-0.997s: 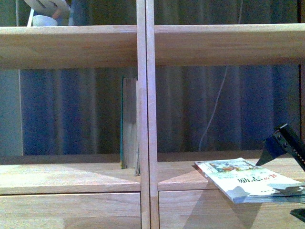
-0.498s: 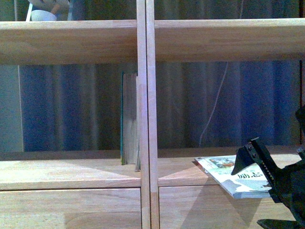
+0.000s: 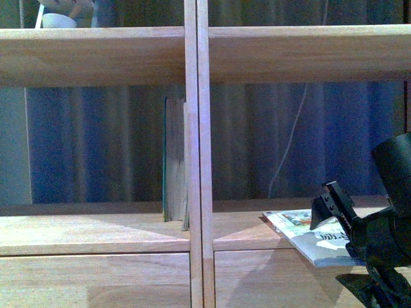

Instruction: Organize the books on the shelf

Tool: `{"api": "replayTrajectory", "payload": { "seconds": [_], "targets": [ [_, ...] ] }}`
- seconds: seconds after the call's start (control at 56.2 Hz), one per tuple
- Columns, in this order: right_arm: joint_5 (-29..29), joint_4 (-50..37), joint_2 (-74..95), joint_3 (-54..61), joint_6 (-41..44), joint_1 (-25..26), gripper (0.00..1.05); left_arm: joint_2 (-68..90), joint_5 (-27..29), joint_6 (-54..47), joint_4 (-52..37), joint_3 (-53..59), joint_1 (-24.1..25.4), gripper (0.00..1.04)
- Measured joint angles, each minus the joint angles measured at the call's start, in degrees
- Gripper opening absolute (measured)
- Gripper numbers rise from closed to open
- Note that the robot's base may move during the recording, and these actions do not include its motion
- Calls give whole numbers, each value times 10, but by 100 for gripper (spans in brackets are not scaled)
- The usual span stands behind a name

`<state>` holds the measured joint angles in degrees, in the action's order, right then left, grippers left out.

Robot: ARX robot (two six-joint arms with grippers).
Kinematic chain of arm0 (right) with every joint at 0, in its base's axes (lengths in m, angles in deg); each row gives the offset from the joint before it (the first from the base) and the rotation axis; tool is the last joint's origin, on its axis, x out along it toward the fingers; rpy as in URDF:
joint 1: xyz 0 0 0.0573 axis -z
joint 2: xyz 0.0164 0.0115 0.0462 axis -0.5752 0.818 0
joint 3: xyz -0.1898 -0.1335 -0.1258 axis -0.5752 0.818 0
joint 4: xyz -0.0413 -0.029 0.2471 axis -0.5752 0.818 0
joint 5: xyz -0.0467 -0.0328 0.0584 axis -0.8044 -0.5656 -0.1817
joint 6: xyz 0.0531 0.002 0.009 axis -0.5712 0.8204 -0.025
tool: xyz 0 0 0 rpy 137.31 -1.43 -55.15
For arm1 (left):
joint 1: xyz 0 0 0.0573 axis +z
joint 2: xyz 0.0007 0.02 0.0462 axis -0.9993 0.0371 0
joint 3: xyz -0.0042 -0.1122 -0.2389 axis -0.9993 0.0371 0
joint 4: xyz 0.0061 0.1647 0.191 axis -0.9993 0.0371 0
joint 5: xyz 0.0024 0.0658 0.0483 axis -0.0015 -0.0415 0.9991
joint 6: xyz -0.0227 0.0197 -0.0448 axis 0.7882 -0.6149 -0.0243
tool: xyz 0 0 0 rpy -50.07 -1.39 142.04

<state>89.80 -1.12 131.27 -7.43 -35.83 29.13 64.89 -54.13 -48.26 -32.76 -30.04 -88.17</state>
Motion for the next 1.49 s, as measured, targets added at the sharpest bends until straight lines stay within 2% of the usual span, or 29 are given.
{"api": "replayTrajectory", "payload": {
  "seconds": [0.374,0.516,0.676,0.819,1.139,1.317,1.495],
  "targets": [
    [12,-7,-22,9,9,30,25,0,0,0,0,0,0,97],
    [19,-14,-43,18,23,33,8,0,0,0,0,0,0,97],
    [30,-21,-81,45,56,34,7,0,0,0,0,0,0,97],
    [64,-31,-128,75,107,45,7,0,0,0,0,0,0,97],
    [194,-56,-277,98,209,84,7,0,0,0,0,0,0,97],
    [242,-69,-326,88,220,80,7,0,0,0,0,0,0,97],
    [253,-69,-348,70,228,59,7,0,-2,2,-2,0,1,97]
  ]
}}
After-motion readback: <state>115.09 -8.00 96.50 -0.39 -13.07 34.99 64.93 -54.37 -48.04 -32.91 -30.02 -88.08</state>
